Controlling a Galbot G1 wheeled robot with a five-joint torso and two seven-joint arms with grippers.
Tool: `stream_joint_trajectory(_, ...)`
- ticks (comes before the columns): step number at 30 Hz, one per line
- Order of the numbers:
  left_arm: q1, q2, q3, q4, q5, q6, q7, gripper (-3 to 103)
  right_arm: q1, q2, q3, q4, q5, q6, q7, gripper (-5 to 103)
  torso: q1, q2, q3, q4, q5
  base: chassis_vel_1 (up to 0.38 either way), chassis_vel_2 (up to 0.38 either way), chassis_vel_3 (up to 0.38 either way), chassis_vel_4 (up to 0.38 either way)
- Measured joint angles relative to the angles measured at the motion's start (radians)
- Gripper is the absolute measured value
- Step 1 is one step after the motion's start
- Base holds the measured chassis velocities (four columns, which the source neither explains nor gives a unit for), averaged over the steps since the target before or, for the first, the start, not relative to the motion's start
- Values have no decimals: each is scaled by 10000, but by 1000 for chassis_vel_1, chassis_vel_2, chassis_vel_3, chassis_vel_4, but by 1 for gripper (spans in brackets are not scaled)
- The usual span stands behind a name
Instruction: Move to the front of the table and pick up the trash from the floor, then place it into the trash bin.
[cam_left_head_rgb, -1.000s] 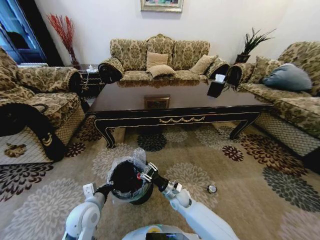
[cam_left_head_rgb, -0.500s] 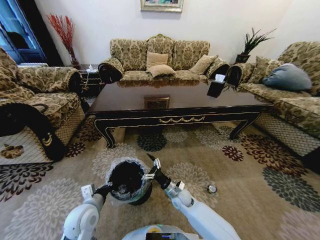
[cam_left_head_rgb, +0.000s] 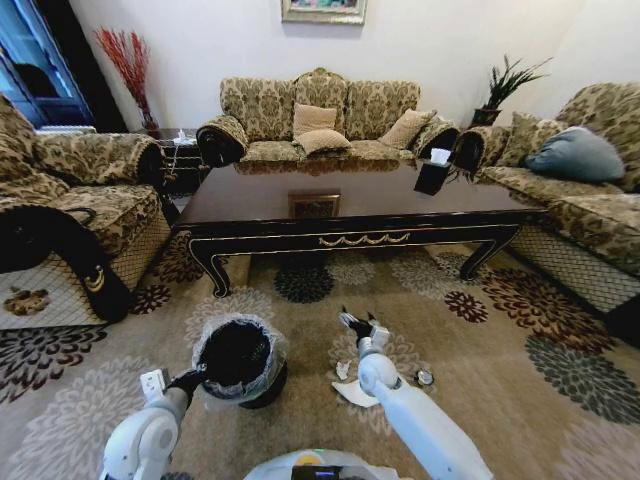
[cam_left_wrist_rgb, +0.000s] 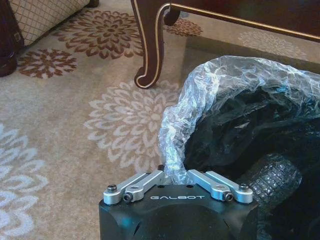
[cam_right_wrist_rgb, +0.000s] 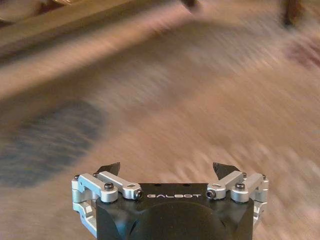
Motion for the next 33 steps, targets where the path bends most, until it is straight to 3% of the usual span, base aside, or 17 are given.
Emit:
stream_joint_trajectory(10, 23, -6, 77, 20, 121, 0, -35, 2, 578, 427, 1644, -2569, 831, -520, 287, 100, 0, 0, 0, -5, 1, 0, 0, 0, 0)
stream_joint_trajectory(21, 56, -77, 125, 7, 133, 1, -46, 2, 642, 47, 2162, -4219, 640, -1409, 784, 100, 0, 0, -1, -4, 2, 0, 0, 0, 0)
stream_joint_trajectory(27, 52, -24, 79, 12, 88, 0, -47, 2, 711, -208, 2232, -4457, 547, -1469, 787, 100, 0, 1, -1, -3, 0, 0, 0, 0, 0)
stream_joint_trajectory(33, 45, -12, 86, 0, 83, 1, -50, 2, 1035, -254, 2384, -5127, 1080, -1314, 692, 100, 1, 1, -1, -1, -1, 0, 0, 0, 0)
